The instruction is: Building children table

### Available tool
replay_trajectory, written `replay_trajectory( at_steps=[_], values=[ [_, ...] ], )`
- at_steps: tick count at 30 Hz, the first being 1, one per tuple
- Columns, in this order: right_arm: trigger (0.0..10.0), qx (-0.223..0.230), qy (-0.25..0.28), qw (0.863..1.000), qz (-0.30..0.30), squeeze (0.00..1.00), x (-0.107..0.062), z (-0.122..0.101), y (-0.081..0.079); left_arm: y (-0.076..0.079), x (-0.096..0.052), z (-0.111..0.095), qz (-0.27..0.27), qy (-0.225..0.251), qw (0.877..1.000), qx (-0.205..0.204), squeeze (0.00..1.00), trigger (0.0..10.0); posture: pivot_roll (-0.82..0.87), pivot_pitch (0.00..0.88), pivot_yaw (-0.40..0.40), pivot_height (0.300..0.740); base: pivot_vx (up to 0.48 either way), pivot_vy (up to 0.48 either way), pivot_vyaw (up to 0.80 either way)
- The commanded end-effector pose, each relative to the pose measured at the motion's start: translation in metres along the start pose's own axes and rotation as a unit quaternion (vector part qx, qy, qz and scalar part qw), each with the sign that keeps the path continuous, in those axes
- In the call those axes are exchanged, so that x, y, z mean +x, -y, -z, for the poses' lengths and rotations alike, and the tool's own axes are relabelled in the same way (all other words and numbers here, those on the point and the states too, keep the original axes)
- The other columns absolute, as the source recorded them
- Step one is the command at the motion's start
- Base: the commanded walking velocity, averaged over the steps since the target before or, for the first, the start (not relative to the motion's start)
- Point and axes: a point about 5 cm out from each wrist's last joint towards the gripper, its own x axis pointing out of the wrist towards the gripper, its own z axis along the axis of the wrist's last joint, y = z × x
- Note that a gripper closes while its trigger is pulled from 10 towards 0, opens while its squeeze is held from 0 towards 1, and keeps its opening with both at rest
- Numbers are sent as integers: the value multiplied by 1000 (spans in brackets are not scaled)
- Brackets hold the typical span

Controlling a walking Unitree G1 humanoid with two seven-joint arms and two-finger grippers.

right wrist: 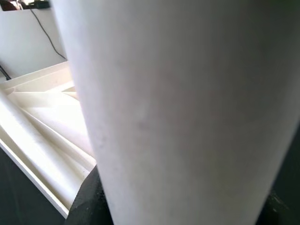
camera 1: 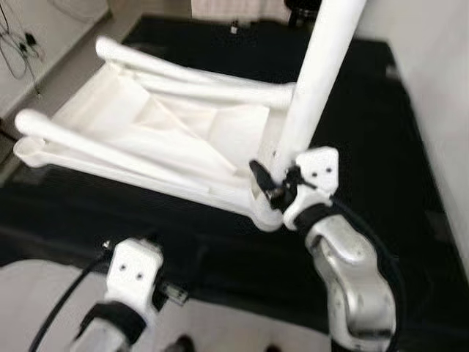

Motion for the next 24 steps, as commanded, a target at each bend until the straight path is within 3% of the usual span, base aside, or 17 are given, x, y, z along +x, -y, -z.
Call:
replay_trajectory(
  at_steps=[1, 4, 5, 6, 7, 8, 10, 12, 17, 18, 19, 20, 21, 23, 24],
  values=[
    [0, 47, -150, 986, 57, 0, 2, 56, 14, 0, -2, 8, 1, -15, 1000, -2, 0, 10000, -28, 335, -14, 740, 0, 0, 0],
    [0, 56, -143, 987, 47, 0, 8, 55, 12, -1, -1, 9, -3, -14, 1000, 0, 0, 10000, -26, 335, -16, 740, 0, 0, 0],
    [2471, 63, -135, 988, 41, 0, 12, 53, 11, -2, 0, 10, -6, -13, 1000, 2, 0, 10000, -26, 331, -16, 740, 0, 0, 0],
    [2471, 63, -135, 988, 41, 0, 12, 53, 11, -2, 0, 10, -6, -13, 1000, 2, 0, 10000, -26, 331, -16, 740, 0, 0, 0],
    [10000, 74, -122, 989, 33, 0, 14, 48, 9, -4, 1, 11, -10, -10, 1000, 6, 0, 10000, -23, 328, -17, 740, 0, 0, 0],
    [10000, 97, -96, 991, -10, 1000, 17, 40, 4, -4, 2, 12, -12, -8, 1000, 8, 0, 10000, -23, 324, -16, 740, 0, 0, 0],
    [10000, 127, -46, 986, -100, 1000, 22, 23, -7, -5, 4, 13, -13, -5, 1000, 9, 0, 10000, -19, 320, -15, 740, 0, 0, 0],
    [10000, 135, -31, 982, -128, 1000, 21, 16, -13, -5, 5, 13, -13, -4, 1000, 9, 0, 10000, -19, 319, -15, 740, 0, 0, 0],
    [10000, 123, -3, 973, -194, 1000, 20, 0, -17, -5, 6, 14, -12, -1, 1000, 10, 0, 10000, -19, 312, -13, 740, 0, 0, 0],
    [10000, 89, 1, 967, -240, 910, 23, -5, -15, -4, 7, 15, -10, 1, 1000, 10, 0, 10000, -13, 304, -19, 740, 0, 0, 0],
    [10000, 89, 1, 967, -240, 910, 23, -5, -15, -4, 7, 15, -10, 1, 1000, 10, 0, 10000, -13, 304, -19, 740, 0, 0, 0],
    [10000, 49, 9, 954, -294, 0, 27, -12, -11, -4, 9, 15, -9, 2, 1000, 9, 0, 10000, -7, 298, -21, 740, 0, 0, 0],
    [10000, 49, 9, 954, -294, 0, 27, -12, -11, -4, 9, 15, -9, 2, 1000, 9, 0, 10000, -7, 298, -21, 740, 0, 0, 0],
    [10000, -25, 12, 922, -385, 0, 36, -23, -3, -3, 10, 16, -7, 5, 1000, 9, 0, 10000, 1, 294, -27, 740, 0, 0, 0],
    [10000, -25, 12, 922, -385, 0, 36, -23, -3, -3, 10, 16, -7, 5, 1000, 9, 0, 10000, 1, 294, -27, 740, 0, 0, 0]
  ],
)
